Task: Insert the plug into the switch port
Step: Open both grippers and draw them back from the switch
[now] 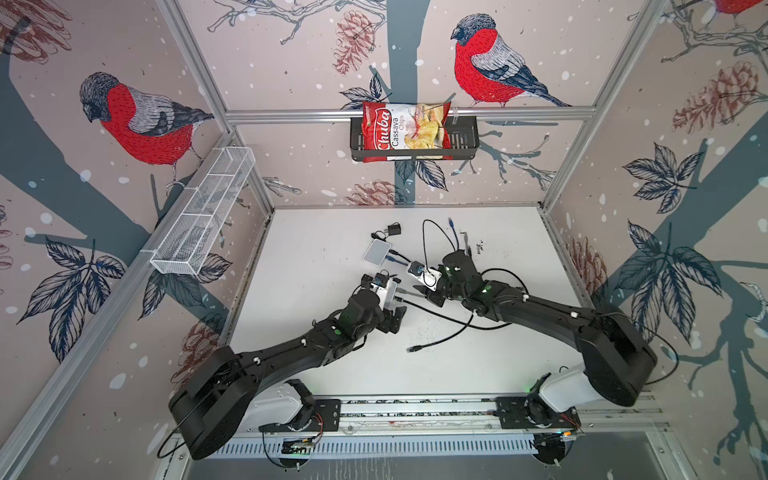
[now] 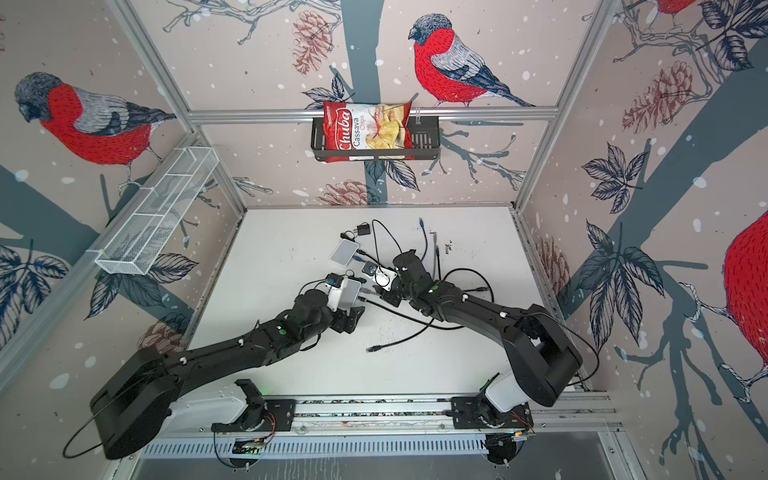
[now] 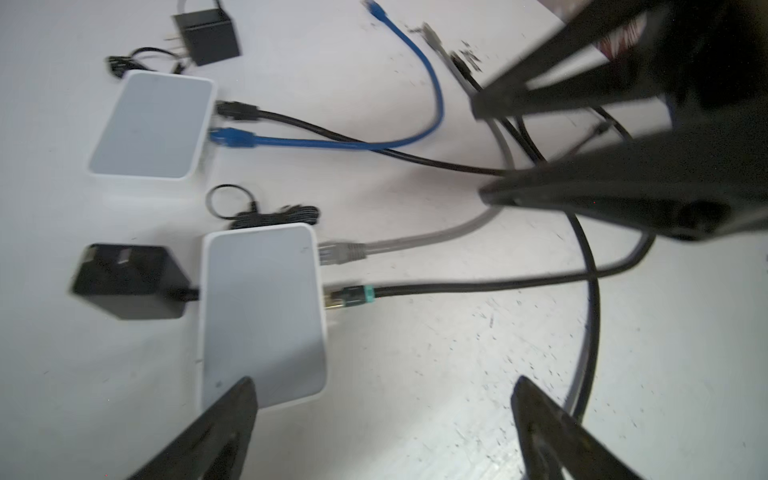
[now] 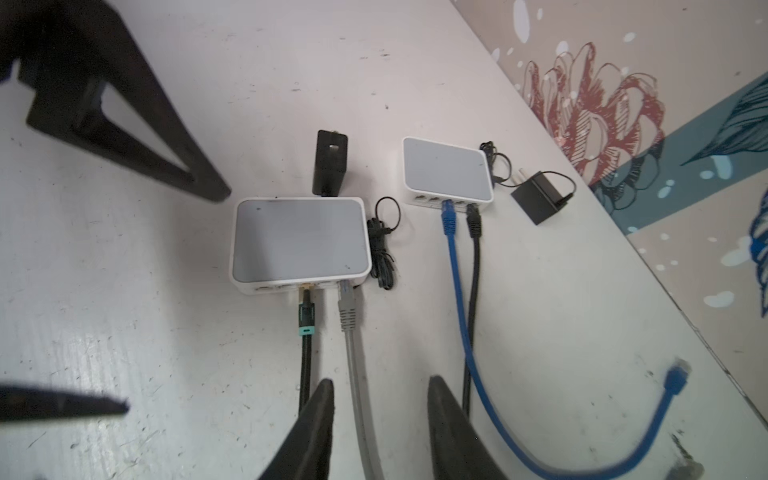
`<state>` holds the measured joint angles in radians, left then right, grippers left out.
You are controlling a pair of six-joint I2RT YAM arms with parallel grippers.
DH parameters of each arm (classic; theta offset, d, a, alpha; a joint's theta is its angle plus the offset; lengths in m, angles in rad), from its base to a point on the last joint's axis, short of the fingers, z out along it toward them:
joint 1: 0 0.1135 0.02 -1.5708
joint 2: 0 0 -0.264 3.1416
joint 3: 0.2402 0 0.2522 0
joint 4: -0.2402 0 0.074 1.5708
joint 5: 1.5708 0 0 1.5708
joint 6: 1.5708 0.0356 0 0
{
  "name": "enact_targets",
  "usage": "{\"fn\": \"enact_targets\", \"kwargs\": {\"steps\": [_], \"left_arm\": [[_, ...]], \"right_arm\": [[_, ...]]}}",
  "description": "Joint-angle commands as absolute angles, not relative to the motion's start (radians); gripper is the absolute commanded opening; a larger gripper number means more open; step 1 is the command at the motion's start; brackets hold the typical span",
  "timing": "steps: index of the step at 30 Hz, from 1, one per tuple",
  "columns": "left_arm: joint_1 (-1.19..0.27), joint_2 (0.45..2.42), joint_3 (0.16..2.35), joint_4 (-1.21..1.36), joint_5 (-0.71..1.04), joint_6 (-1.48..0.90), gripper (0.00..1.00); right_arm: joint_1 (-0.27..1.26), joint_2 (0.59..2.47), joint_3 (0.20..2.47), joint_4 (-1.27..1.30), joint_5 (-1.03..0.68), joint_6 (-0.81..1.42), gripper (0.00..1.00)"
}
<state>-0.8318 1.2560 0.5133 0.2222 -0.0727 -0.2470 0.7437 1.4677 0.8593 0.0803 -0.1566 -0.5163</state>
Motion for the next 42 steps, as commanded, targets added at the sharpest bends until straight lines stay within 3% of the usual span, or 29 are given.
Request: {"fn": "enact_targets", "kwargs": {"steps": [1,10,30,35,42], "left_arm": [[-0.909,1.326,0.567,0.130,-0.078,-0.146,0.91],[-1.041,1.464,0.680,-0.046,-0.067,-0.125,0.83],[-1.067,1.506,0.654,-0.103,0.044,-0.301,0.60],[-1.087,1.521,0.660,-0.144,0.017,-0.307,0.59],[-1.130,1.532,0.654,-0.171,-0.098,-0.336,0.46]], "right_arm": [[0.718,1.426,0.842,0.051,-0.141,-0.495,0.39],[0.692,1.372,0.790,0.034,-0.097,-0.486,0.39],[0.685,1.397,0.778,0.058,-0.110,-0.493,0.39],[0.684,1.396,0.776,0.057,-0.100,-0.506,0.39],[0.681,1.394,0.775,0.059,-0.102,-0.516,0.39]]}}
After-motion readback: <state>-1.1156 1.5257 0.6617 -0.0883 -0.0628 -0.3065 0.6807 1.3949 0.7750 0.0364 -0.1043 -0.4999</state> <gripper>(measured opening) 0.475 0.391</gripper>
